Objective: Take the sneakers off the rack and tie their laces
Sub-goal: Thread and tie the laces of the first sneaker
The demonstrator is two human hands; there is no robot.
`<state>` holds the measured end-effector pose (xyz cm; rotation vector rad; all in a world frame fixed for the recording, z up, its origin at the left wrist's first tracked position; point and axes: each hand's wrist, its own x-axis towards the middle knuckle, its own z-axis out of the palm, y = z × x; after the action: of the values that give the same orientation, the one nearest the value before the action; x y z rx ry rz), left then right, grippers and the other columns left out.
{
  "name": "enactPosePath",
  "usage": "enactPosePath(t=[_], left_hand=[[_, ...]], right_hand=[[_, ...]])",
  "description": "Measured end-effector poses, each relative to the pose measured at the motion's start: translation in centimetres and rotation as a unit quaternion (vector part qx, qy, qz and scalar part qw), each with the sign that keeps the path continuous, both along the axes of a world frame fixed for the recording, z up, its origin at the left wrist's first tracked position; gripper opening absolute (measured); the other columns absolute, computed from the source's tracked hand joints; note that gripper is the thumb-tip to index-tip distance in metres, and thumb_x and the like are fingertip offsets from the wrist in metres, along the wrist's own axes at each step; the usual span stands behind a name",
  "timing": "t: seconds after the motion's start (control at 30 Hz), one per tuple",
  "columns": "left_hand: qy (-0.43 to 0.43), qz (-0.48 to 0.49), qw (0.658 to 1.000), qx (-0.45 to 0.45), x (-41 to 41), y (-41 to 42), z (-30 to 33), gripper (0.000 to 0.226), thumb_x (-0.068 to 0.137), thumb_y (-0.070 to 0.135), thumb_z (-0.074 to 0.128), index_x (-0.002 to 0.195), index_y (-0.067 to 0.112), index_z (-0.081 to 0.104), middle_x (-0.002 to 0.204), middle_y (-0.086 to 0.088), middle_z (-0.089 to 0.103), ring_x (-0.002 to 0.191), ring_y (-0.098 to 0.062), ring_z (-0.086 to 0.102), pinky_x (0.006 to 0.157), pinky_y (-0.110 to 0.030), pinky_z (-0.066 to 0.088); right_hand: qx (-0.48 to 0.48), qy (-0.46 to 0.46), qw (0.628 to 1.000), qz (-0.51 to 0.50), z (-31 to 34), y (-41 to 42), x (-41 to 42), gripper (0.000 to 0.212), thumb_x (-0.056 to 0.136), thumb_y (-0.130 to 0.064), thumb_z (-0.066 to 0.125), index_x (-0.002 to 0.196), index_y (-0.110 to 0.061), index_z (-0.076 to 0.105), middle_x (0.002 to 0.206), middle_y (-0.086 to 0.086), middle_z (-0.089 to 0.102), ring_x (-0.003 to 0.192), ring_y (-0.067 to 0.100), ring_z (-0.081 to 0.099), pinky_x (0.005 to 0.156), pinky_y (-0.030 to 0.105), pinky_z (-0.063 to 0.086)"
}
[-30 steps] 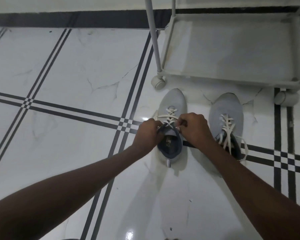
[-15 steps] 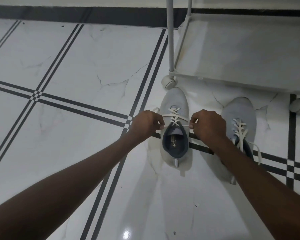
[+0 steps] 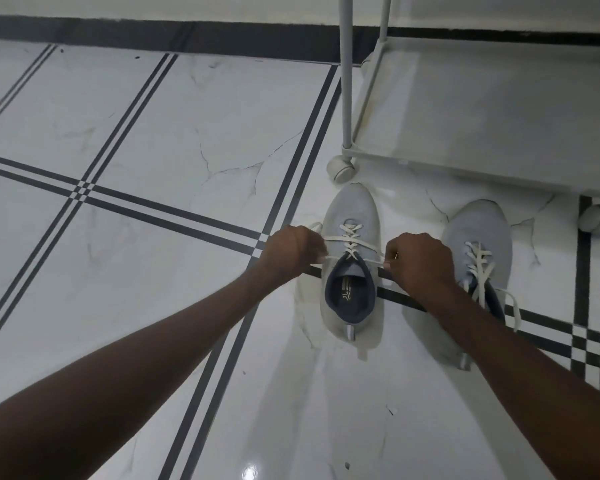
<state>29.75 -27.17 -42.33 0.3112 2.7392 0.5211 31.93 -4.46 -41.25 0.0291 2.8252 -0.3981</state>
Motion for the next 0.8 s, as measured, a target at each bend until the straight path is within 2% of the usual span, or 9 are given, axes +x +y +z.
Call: enactPosePath(t=[0.1,0.2,0.27,0.37,0.47,0.57,0.67,0.73,0.8], left_hand=[[-0.038,0.022,0.995,0.085,0.0,1.1,0.5,0.012,0.08,0.016,0.079,0.092,0.013,0.08,0.084,-0.003,0.079,0.077,-0.012,0.074,0.066,-0.015,0.051],[-0.043,0.019,0.996,0.08,0.4,2.0,0.0,0.012,0.075,0.015,0.082,0.086,0.013,0.079,0.08,-0.004,0.079,0.074,-0.015,0.074,0.067,-0.023,0.055],[-0.042,0.022,0.997,0.067,0.5,2.1,-0.2,0.011,0.077,0.018,0.081,0.085,0.013,0.078,0.078,-0.004,0.078,0.072,-0.017,0.074,0.071,-0.029,0.058],[-0.005,-0.001,1.0,0.018,0.7,2.0,-0.2,0.015,0.083,0.017,0.063,0.083,0.012,0.077,0.073,-0.006,0.077,0.064,-0.022,0.073,0.069,-0.035,0.061],[-0.002,-0.044,0.998,-0.048,0.9,2.1,0.2,0.021,0.086,0.019,0.059,0.093,0.009,0.076,0.084,-0.009,0.077,0.077,-0.028,0.07,0.073,-0.038,0.057],[-0.037,-0.047,0.996,-0.065,0.6,1.7,0.4,0.018,0.083,0.017,0.063,0.09,0.006,0.075,0.084,-0.01,0.076,0.079,-0.029,0.069,0.07,-0.033,0.054],[-0.134,0.016,0.991,0.002,-0.3,0.2,1.5,0.014,0.085,0.021,0.066,0.074,0.015,0.072,0.073,0.002,0.07,0.074,-0.016,0.064,0.063,-0.021,0.043],[-0.214,0.044,0.973,0.076,-0.6,-0.8,3.1,0.022,0.089,0.022,0.067,0.067,0.022,0.068,0.067,0.009,0.067,0.068,-0.004,0.06,0.058,-0.011,0.041],[-0.259,0.052,0.953,0.147,-0.6,-1.4,4.4,0.014,0.09,0.024,0.069,0.079,0.017,0.075,0.082,0.003,0.076,0.081,-0.001,0.068,0.072,-0.009,0.046]], right_hand=[[-0.122,-0.015,0.992,-0.003,0.3,-0.4,-0.2,0.008,0.078,-0.022,0.075,0.086,-0.023,0.076,0.085,0.001,0.074,0.08,0.024,0.067,0.068,0.027,0.046],[-0.183,-0.029,0.983,0.012,-0.2,-1.0,-0.4,0.008,0.075,-0.016,0.078,0.077,-0.022,0.074,0.079,0.002,0.073,0.075,0.023,0.066,0.068,0.03,0.051],[-0.19,-0.026,0.981,0.007,-0.7,-1.2,-0.6,0.009,0.074,-0.013,0.079,0.074,-0.02,0.073,0.077,0.004,0.072,0.07,0.021,0.064,0.067,0.031,0.053],[-0.152,-0.027,0.988,0.005,-1.5,-1.0,-0.6,0.009,0.076,-0.007,0.076,0.075,-0.015,0.072,0.079,0.005,0.07,0.068,0.019,0.059,0.062,0.027,0.045],[-0.102,-0.018,0.995,0.006,-2.2,-0.7,-0.2,0.013,0.076,-0.002,0.07,0.075,-0.015,0.07,0.079,0.005,0.07,0.067,0.02,0.058,0.062,0.029,0.049],[-0.088,-0.026,0.996,0.001,-2.1,-0.4,-0.2,0.012,0.076,-0.003,0.07,0.075,-0.015,0.07,0.078,0.007,0.071,0.069,0.022,0.063,0.065,0.031,0.052],[-0.111,-0.113,0.987,0.019,-1.0,0.7,-1.3,0.006,0.078,-0.011,0.074,0.072,-0.012,0.074,0.068,0.004,0.071,0.053,0.013,0.06,0.061,0.023,0.047],[-0.161,-0.202,0.965,0.032,0.5,1.8,-2.4,0.011,0.083,-0.012,0.073,0.076,-0.004,0.075,0.064,0.008,0.071,0.044,0.009,0.059,0.055,0.022,0.051],[-0.204,-0.273,0.94,0.033,2.3,2.5,-3.3,0.012,0.087,-0.008,0.069,0.081,0.0,0.074,0.07,0.013,0.07,0.05,0.013,0.06,0.053,0.022,0.053]])
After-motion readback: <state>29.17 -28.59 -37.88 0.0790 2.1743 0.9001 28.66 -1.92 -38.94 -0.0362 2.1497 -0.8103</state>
